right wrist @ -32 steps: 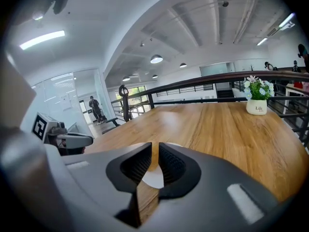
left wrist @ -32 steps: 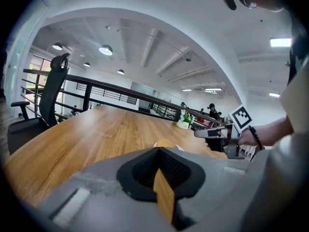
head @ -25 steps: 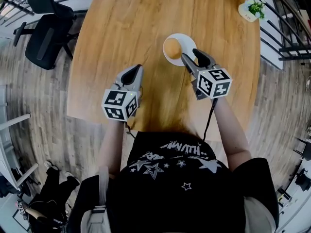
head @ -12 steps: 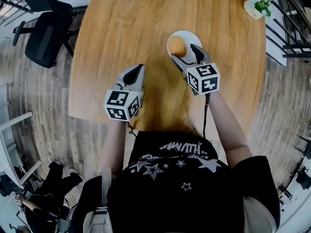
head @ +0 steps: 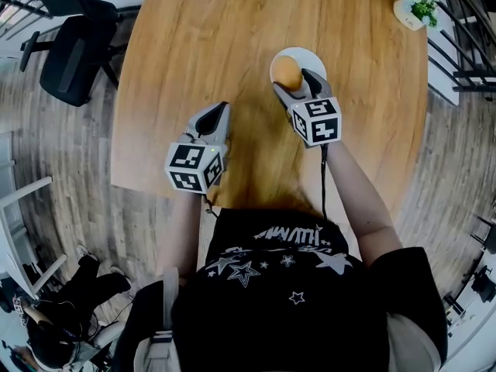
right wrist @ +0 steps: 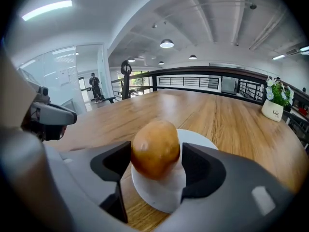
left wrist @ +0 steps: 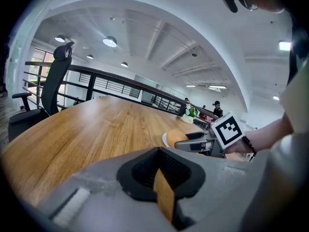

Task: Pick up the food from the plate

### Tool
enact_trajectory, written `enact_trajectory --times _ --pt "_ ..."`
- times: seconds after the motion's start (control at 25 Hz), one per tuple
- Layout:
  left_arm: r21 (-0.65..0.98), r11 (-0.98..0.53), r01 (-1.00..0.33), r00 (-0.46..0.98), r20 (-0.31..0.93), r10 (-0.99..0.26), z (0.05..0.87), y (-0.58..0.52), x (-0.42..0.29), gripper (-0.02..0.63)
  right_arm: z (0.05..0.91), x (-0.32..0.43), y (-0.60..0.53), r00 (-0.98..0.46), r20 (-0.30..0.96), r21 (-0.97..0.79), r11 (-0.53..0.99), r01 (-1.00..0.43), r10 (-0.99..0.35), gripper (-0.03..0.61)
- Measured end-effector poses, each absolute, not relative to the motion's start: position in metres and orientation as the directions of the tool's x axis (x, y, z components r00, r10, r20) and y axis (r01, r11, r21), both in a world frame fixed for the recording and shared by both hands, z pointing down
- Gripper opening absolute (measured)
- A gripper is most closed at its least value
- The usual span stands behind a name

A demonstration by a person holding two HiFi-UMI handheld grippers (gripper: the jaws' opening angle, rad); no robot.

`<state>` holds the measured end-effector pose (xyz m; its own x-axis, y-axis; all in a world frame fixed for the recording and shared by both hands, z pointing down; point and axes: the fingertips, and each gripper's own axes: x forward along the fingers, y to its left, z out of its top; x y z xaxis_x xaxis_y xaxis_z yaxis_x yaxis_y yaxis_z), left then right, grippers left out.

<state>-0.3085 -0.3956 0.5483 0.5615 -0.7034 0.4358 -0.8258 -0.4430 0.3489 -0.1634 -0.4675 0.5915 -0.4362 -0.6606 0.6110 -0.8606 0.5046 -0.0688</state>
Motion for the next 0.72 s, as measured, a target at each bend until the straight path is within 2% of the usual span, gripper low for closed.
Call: enact_trajectory --times 0.72 --pt "0.339 -0.459 -0.821 0.57 0.429 -0.701 0.542 -0.378 -0.299 0.002 0.576 -0.16 -0.462 -0.44 0.598 -0.04 0.523 -0.851 -0.67 0.319"
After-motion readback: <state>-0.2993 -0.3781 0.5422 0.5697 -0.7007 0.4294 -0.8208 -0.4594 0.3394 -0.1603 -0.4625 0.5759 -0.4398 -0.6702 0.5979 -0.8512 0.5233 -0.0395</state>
